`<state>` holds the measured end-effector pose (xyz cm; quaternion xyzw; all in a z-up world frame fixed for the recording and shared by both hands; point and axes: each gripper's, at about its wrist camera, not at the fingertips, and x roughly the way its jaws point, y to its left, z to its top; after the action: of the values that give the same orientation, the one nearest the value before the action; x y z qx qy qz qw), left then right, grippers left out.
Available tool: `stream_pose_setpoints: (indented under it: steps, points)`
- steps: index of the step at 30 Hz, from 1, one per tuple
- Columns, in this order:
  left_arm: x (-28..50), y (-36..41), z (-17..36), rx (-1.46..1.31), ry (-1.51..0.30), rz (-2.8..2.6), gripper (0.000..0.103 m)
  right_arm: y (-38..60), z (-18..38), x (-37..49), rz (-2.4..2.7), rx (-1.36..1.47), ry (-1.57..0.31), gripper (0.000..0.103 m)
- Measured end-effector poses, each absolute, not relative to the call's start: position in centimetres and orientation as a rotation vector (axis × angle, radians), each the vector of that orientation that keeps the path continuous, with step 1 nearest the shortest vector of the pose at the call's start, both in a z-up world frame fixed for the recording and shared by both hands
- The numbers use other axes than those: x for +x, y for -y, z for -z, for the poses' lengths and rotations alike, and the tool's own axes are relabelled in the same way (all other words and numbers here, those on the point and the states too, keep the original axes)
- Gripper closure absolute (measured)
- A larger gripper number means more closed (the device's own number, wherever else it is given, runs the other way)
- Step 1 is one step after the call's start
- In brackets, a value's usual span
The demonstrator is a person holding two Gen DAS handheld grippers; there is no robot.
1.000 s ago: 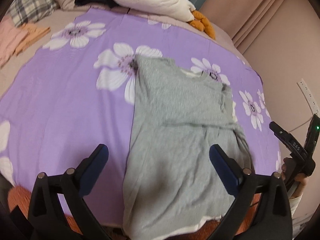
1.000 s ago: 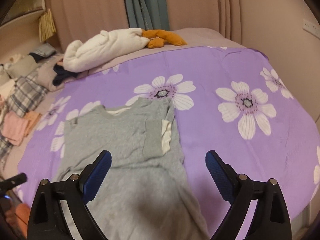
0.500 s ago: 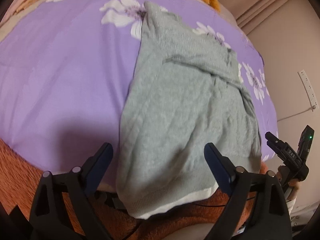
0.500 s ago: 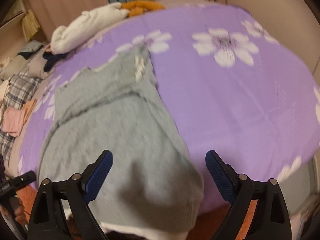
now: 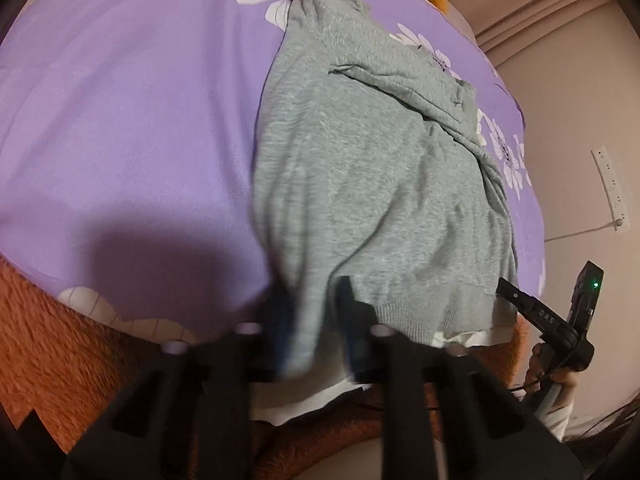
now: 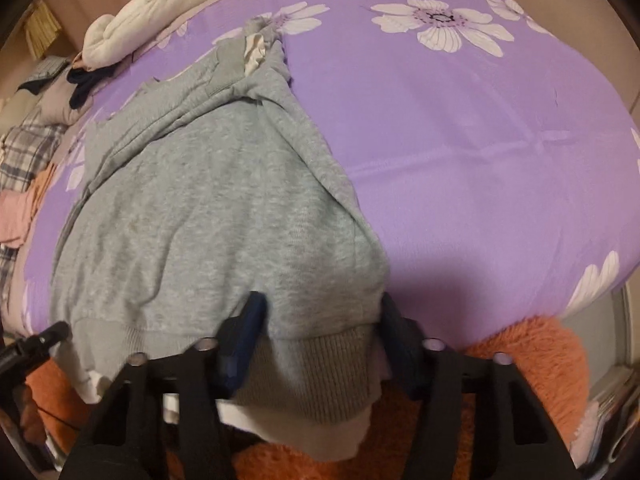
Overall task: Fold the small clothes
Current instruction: 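Lift the hem with both grippers and fold it toward the collar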
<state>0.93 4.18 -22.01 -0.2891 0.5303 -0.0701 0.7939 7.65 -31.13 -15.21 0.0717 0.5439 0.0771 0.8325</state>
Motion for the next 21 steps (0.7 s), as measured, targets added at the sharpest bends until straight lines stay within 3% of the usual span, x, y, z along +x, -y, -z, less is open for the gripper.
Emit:
stream_pose_setpoints:
  steps: [1, 4, 12, 21]
  points:
    - [1.0, -4.4, 21.8, -0.646, -1.133, 0.157, 0.091, 31.1, 15.0, 7.8, -0.174, 0.157, -1.150, 0.076]
    - [1.0, -4.3, 20.3, -0.620, -1.092, 0.174, 0.093, 30.9, 13.8, 8.0, -0.246, 0.198, -1.138, 0.083]
    - [2.4, -6.9, 14.9, -0.637, -0.901, 0.188, 0.096, 30.8, 8.2, 9.9, -0.356, 0.255, -0.999, 0.083]
    - [7.6, -7.9, 16.4, -0.571, -0.897, 0.109, 0.096, 29.9, 9.7, 15.3, -0.304, 0.288, -0.962, 0.083]
